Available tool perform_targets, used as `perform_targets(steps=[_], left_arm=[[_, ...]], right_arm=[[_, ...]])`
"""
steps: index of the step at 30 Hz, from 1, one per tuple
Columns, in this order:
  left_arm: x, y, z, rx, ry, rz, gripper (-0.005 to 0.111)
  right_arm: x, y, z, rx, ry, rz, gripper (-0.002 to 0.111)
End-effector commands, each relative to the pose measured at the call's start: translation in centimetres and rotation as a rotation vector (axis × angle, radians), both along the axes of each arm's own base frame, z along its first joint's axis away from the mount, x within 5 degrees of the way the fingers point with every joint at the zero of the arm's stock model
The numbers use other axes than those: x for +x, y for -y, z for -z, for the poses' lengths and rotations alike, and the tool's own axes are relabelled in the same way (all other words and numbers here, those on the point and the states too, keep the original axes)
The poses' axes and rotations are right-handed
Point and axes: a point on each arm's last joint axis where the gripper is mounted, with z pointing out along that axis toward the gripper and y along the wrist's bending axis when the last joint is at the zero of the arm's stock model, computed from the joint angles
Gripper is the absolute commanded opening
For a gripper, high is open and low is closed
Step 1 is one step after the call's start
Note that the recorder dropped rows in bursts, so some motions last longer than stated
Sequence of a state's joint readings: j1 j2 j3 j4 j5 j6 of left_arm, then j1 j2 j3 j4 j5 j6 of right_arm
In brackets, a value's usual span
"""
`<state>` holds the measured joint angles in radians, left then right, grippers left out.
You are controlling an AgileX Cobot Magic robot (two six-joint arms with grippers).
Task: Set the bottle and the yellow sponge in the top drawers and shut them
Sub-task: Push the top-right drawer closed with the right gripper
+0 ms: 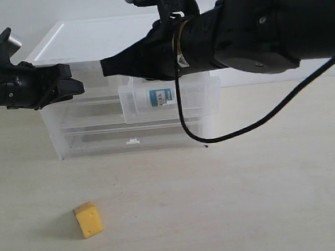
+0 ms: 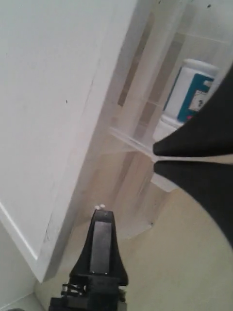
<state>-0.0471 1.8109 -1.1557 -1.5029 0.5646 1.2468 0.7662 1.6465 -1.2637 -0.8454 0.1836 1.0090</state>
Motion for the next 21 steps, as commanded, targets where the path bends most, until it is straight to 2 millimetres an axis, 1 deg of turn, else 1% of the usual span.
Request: perform_targets(steps=[1, 4, 7, 9, 14, 16, 21], left_arm=[[0.1, 0.1, -0.2, -0.005, 0.006, 0.007, 0.035], [0.1, 0.1, -0.2, -0.005, 0.006, 0.007, 0.035], [0.0, 0.1, -0.2, -0.007, 0.005, 0.01, 0.035], [0.0, 0.1, -0.2, -0.007, 0.005, 0.01, 0.035], [0.1, 0.1, -0.2, -0.011, 0.005, 0.008, 0.035], [0.0, 0.1, -0.2, -0.012, 0.005, 0.01, 0.035], [0.0, 0.1, -0.2, -0.013, 0.005, 0.011, 0.035]], right_arm=[[-3.0, 1.0, -1.6, -0.167, -0.033, 0.123, 0.0], [-3.9, 1.1, -0.9, -0.272, -0.088, 0.151, 0.0], [-4.5, 0.6, 0.3, -0.245, -0.182, 0.107, 0.0], [-4.5, 0.5, 1.0, -0.236, -0.176, 0.083, 0.0], [-2.6, 1.1, 2.5, -0.203, -0.203, 0.126, 0.0], [-2.0, 1.3, 2.8, -0.205, -0.195, 0.131, 0.0], [-0.6, 2.1, 2.5, -0.181, -0.145, 0.127, 0.0]])
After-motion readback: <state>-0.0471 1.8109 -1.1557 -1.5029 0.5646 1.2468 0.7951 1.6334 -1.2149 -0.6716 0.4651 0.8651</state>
